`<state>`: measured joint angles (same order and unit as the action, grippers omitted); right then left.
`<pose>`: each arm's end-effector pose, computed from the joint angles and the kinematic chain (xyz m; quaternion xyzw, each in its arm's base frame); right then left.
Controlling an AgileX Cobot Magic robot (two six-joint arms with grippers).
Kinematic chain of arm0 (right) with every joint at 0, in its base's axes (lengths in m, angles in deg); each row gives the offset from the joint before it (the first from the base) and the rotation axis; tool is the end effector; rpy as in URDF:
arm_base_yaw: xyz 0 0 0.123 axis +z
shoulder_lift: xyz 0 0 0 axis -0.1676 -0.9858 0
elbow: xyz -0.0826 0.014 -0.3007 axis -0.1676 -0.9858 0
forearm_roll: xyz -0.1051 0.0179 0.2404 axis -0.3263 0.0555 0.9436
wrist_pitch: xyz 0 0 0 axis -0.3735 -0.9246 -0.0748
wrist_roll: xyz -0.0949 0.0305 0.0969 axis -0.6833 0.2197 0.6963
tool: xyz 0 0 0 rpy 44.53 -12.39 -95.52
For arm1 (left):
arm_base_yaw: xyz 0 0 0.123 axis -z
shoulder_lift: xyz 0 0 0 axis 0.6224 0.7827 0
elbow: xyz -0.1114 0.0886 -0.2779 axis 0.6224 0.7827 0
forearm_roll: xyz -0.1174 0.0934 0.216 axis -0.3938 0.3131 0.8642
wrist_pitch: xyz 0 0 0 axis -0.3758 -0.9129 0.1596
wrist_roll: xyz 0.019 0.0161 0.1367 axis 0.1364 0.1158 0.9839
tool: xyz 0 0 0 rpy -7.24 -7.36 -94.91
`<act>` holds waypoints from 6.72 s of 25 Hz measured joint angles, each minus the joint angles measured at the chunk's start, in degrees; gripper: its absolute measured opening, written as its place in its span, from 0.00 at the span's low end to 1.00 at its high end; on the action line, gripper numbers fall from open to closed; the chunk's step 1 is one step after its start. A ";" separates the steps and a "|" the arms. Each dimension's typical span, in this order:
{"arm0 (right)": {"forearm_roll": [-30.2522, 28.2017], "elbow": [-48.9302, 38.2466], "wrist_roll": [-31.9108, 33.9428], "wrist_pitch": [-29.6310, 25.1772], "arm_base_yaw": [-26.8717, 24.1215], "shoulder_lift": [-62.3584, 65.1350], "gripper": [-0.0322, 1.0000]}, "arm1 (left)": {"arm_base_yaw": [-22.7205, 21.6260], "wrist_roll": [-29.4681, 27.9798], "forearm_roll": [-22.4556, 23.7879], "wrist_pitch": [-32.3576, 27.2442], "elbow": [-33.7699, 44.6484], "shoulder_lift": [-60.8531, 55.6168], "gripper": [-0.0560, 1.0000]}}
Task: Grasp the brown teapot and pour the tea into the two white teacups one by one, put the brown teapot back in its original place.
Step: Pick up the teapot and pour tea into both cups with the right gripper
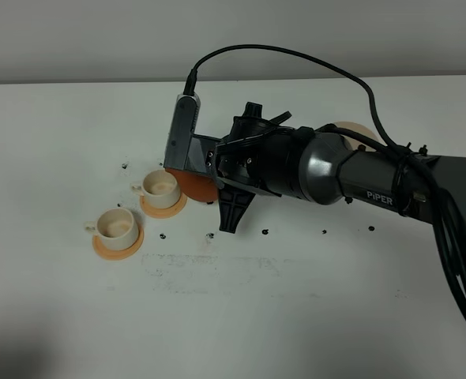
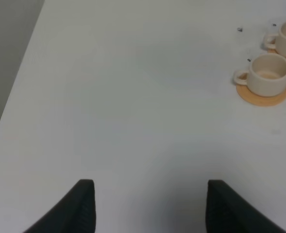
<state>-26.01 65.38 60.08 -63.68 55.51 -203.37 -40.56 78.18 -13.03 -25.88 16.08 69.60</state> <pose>0.3879 0.3242 0.1483 -0.6031 0.7296 -0.1707 0.2734 0.0192 0.0122 0.2672 0.0239 0.8419 0.0832 0.5326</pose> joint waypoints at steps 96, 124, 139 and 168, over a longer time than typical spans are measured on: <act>-22.80 0.00 -10.45 6.17 1.12 -0.02 0.12 | 0.00 -0.01 0.00 0.00 0.00 0.00 0.53; -26.82 0.00 -10.70 5.60 0.09 -0.02 0.12 | 0.00 0.03 0.00 0.00 0.00 0.00 0.53; -26.91 0.00 -11.78 5.60 0.09 -0.02 0.12 | 0.00 0.03 -0.09 0.00 0.00 0.00 0.53; -28.40 0.00 -12.39 6.54 0.59 -1.48 0.12 | 0.00 -0.02 -0.16 0.00 0.00 0.00 0.53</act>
<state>-54.41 65.38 47.69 -57.14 56.10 -204.84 -40.56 78.16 -13.19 -25.88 16.08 69.60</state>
